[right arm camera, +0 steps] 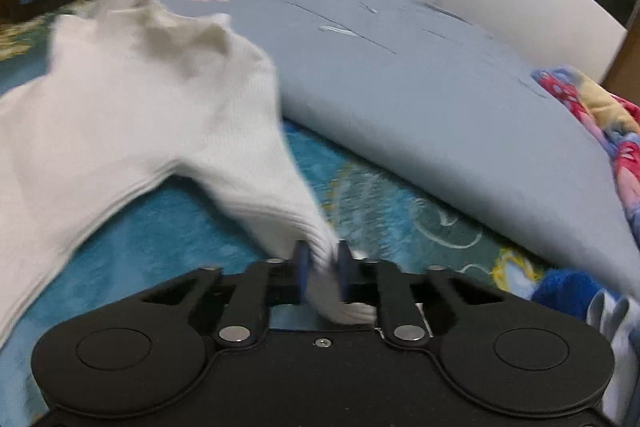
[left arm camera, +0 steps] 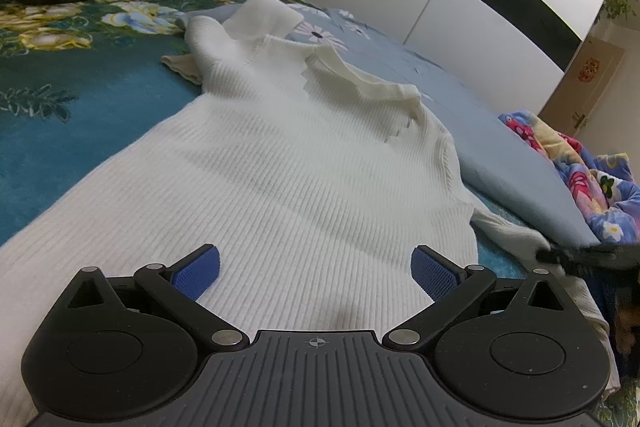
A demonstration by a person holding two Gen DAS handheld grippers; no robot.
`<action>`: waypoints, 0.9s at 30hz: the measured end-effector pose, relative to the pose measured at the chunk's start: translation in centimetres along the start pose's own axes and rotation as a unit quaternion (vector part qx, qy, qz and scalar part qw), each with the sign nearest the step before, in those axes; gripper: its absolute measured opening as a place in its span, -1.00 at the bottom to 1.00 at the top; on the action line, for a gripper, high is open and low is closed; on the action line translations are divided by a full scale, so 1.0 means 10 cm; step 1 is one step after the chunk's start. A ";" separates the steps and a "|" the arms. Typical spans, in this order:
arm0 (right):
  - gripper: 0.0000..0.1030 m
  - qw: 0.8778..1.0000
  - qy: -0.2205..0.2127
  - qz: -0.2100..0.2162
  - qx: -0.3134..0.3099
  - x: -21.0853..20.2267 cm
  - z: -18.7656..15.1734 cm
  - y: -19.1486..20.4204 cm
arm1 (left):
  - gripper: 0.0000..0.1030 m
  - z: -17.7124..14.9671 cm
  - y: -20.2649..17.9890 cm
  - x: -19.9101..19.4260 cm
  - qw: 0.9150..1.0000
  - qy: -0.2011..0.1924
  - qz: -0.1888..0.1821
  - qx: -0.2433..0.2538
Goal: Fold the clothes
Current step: 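Lay the sleeve flat and open the right gripper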
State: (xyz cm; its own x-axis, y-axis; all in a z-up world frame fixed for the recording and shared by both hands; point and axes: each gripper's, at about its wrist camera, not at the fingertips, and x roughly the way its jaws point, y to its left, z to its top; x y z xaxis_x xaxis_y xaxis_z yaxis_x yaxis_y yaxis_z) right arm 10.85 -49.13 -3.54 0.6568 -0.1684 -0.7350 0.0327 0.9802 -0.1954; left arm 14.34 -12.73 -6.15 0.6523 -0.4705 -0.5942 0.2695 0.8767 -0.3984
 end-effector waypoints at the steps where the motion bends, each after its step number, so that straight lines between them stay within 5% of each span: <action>1: -0.84 1.000 -0.001 0.010 0.000 -0.04 -0.04 0.02 | 1.00 0.00 0.00 0.00 1.000 0.000 0.000 0.001; 8: -0.82 0.999 0.018 0.044 -0.002 -0.10 -0.31 0.27 | 1.00 0.01 0.04 -0.02 1.000 0.000 -0.006 -0.007; 13: -0.79 0.999 -0.006 0.041 0.019 -0.21 -0.16 0.26 | 1.00 0.10 0.12 -0.07 1.000 -0.010 -0.003 -0.021; 17: -0.22 0.994 -0.073 0.054 0.067 -0.38 0.10 0.27 | 1.00 0.27 0.24 -0.16 0.999 -0.034 -0.002 -0.037; 22: -0.19 0.982 -0.113 0.110 0.102 -0.28 0.61 0.55 | 1.00 0.47 0.50 -0.18 0.992 -0.061 0.058 -0.090; 27: -0.17 0.973 -0.116 0.162 0.119 0.02 1.28 1.11 | 1.00 0.60 0.75 -0.05 0.983 -0.042 0.127 -0.127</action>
State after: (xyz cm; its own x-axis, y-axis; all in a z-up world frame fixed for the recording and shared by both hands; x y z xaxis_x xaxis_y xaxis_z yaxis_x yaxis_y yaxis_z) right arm 21.01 -36.90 2.49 0.8136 0.1548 -0.5604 -0.0492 0.9788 0.1990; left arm 20.32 -5.34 -4.63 0.7351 -0.2194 -0.6415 -0.0885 0.9070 -0.4117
